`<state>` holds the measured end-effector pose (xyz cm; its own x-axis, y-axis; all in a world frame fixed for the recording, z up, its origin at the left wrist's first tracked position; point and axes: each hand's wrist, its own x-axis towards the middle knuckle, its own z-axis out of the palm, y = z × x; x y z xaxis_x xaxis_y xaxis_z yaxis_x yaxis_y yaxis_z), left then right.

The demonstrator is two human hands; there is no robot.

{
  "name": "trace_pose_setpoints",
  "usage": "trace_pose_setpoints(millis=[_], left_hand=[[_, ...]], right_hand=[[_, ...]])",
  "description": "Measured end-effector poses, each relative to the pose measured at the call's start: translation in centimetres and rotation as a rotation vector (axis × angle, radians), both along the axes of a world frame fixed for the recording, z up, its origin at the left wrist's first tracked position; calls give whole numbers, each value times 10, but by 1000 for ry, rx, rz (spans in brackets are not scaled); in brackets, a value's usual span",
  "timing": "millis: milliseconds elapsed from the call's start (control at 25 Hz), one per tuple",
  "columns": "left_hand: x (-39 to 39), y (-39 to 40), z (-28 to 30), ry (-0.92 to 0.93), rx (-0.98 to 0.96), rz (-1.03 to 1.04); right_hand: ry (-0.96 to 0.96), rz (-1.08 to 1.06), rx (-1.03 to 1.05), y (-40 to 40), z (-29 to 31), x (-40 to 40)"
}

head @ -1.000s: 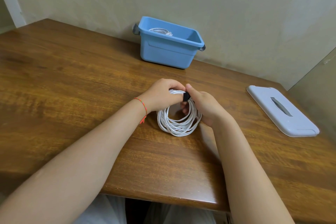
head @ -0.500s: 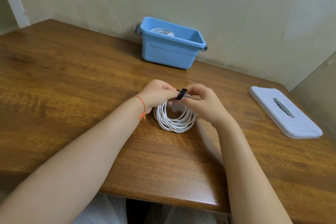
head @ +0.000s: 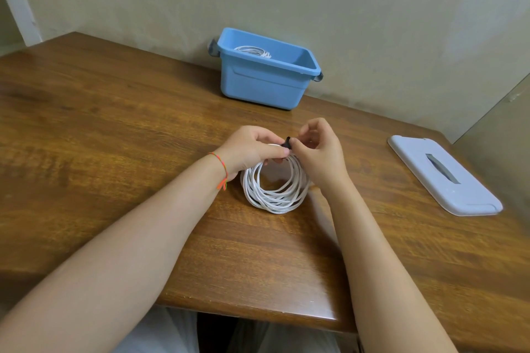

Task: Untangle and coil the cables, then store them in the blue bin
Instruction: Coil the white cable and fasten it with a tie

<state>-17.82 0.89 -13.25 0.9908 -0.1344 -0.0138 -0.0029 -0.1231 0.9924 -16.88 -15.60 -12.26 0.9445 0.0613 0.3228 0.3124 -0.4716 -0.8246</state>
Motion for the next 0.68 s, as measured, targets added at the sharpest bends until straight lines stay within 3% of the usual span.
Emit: trace_pose_setpoints(millis=[120, 240, 360, 680], left_hand=[[0, -2, 1, 22, 7, 44], [4, 2, 2, 68, 10, 137], [4, 6, 6, 13, 48, 155], [7, 7, 8, -57, 31, 113]], right_hand=[[-49, 32, -90, 1, -2, 2], [23, 69, -227, 4, -1, 2], [6, 136, -405, 4, -3, 3], [161, 277, -293, 3, 2, 8]])
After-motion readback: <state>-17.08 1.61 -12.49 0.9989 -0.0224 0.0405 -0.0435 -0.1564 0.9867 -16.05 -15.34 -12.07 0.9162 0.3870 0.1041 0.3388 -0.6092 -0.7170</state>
